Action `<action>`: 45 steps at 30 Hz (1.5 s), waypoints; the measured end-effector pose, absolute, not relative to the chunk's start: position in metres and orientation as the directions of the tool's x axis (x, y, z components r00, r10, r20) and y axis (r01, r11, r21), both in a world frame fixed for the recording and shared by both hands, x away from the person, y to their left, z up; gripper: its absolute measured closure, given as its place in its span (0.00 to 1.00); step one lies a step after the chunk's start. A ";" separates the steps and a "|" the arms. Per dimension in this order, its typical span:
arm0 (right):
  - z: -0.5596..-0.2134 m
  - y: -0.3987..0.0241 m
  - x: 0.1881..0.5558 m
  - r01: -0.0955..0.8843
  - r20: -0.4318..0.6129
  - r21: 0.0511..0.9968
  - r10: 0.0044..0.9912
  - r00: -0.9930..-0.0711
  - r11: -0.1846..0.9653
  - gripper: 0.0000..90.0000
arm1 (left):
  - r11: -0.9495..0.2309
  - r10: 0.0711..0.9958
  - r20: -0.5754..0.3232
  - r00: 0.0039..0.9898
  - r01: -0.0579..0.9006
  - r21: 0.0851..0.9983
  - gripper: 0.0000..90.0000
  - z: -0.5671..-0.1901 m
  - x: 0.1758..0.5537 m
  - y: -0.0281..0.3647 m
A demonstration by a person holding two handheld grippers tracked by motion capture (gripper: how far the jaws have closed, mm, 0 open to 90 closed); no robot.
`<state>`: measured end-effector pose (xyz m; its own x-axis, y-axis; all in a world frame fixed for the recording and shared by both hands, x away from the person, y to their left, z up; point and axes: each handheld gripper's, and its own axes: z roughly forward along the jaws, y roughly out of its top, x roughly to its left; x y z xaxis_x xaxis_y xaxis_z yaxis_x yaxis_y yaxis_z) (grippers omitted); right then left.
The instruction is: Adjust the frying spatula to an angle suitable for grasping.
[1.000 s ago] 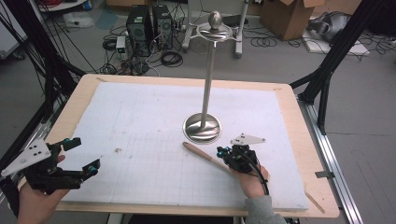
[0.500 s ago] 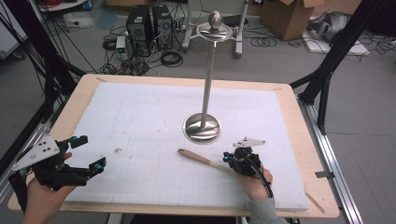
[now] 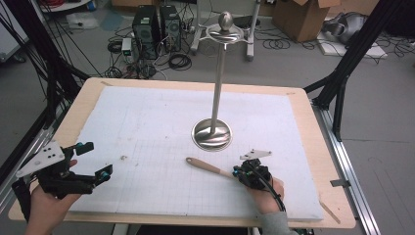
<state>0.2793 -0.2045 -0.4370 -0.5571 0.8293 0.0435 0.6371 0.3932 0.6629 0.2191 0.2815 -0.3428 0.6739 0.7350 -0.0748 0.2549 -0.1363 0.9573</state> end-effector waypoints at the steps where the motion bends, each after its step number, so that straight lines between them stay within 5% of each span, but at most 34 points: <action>1: -0.437 -0.204 0.278 0.638 0.041 0.661 0.830 -0.556 0.395 1.00 | -0.135 0.735 -0.076 0.673 0.256 0.957 0.02 -0.343 0.219 0.281; 33: -0.436 -0.200 0.239 0.637 0.017 0.657 0.837 -0.547 0.403 1.00 | -0.138 0.724 -0.076 0.686 0.252 0.958 0.02 -0.343 0.225 0.276; 45: -0.415 -0.183 0.241 0.477 -0.009 0.755 0.735 -0.678 0.450 1.00 | -0.151 0.725 -0.076 0.684 0.265 0.952 0.02 -0.347 0.224 0.273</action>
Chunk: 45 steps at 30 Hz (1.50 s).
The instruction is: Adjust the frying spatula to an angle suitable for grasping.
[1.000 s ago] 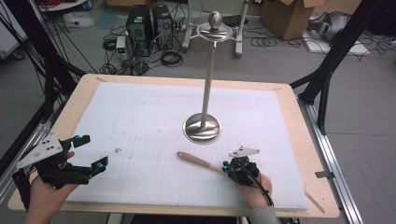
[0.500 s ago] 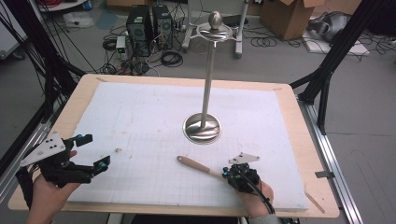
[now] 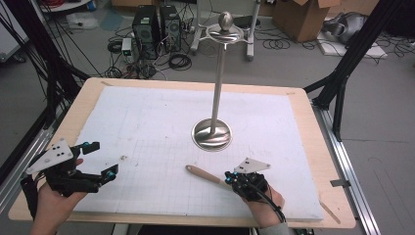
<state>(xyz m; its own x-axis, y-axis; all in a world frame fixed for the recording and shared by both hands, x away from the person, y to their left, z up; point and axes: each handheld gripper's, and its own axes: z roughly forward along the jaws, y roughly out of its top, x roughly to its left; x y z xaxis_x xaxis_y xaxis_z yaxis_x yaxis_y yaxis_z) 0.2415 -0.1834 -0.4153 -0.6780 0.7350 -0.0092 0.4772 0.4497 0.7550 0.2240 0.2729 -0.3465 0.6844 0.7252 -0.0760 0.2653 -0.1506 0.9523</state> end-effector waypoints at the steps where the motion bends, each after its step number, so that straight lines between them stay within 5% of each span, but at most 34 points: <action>1: -0.416 -0.181 0.242 0.469 -0.013 0.755 0.726 -0.688 0.458 1.00 | -0.155 0.726 -0.072 0.684 0.264 0.952 0.02 -0.346 0.223 0.274; 28: -0.437 -0.120 0.262 0.312 -0.088 0.712 0.521 -0.849 0.629 1.00 | -0.139 0.775 -0.076 0.627 0.288 0.947 0.02 -0.351 0.204 0.295; 45: -0.444 -0.123 0.279 0.407 -0.033 0.724 0.617 -0.787 0.558 1.00 | -0.138 0.776 -0.078 0.625 0.290 0.947 0.02 -0.352 0.203 0.296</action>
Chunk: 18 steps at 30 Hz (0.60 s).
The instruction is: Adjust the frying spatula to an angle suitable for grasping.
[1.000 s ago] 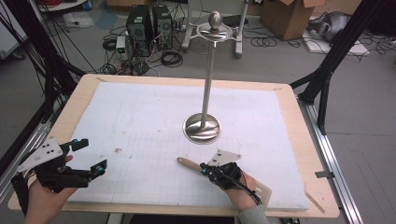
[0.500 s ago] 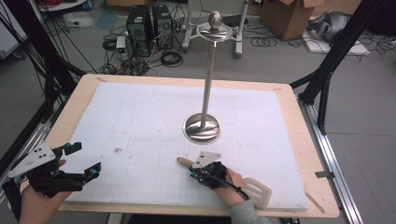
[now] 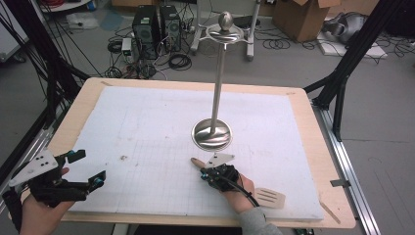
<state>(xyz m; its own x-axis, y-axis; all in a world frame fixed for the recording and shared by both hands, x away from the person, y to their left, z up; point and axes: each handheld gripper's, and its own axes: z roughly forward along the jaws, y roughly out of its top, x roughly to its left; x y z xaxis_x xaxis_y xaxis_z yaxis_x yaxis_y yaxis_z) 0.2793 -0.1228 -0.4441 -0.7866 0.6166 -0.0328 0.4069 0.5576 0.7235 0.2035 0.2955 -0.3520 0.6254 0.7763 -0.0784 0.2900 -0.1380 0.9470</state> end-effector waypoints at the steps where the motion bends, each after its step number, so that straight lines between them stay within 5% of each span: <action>1: -0.444 -0.123 0.280 0.405 -0.037 0.724 0.618 -0.785 0.558 1.00 | -0.140 0.776 -0.077 0.626 0.290 0.947 0.02 -0.352 0.203 0.296; 18: -0.446 -0.133 0.289 0.434 -0.066 0.729 0.685 -0.726 0.530 1.00 | -0.144 0.776 -0.075 0.627 0.291 0.946 0.02 -0.352 0.203 0.295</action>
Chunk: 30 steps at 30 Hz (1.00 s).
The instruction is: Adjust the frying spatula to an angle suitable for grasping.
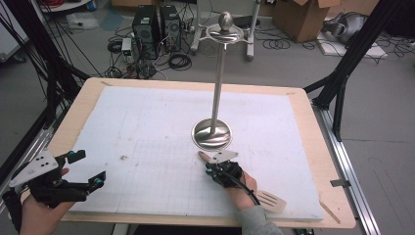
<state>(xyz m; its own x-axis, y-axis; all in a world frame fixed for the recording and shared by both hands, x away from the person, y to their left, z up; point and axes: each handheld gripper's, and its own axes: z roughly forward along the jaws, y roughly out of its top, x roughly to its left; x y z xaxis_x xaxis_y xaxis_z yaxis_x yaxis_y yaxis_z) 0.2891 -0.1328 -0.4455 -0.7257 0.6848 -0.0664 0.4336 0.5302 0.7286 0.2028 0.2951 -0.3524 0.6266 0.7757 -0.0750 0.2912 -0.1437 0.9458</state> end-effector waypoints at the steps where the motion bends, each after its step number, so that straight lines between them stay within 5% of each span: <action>1: -0.445 -0.134 0.290 0.439 -0.064 0.729 0.691 -0.720 0.525 1.00 | -0.144 0.776 -0.075 0.626 0.291 0.946 0.02 -0.352 0.203 0.295; 26: -0.445 -0.141 0.294 0.469 -0.086 0.729 0.747 -0.660 0.498 1.00 | -0.147 0.774 -0.076 0.629 0.295 0.944 0.02 -0.353 0.204 0.294; 30: -0.432 -0.149 0.288 0.452 -0.004 0.785 0.733 -0.680 0.424 1.00 | -0.145 0.771 -0.078 0.631 0.295 0.945 0.02 -0.354 0.206 0.292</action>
<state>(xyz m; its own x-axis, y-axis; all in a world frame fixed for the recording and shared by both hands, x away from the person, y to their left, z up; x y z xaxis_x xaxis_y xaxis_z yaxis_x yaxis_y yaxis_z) 0.2878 -0.1490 -0.4321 -0.6804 0.7328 -0.0043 0.4520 0.4242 0.7847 0.2062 0.2924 -0.3536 0.6314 0.7715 -0.0784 0.2945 -0.1451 0.9446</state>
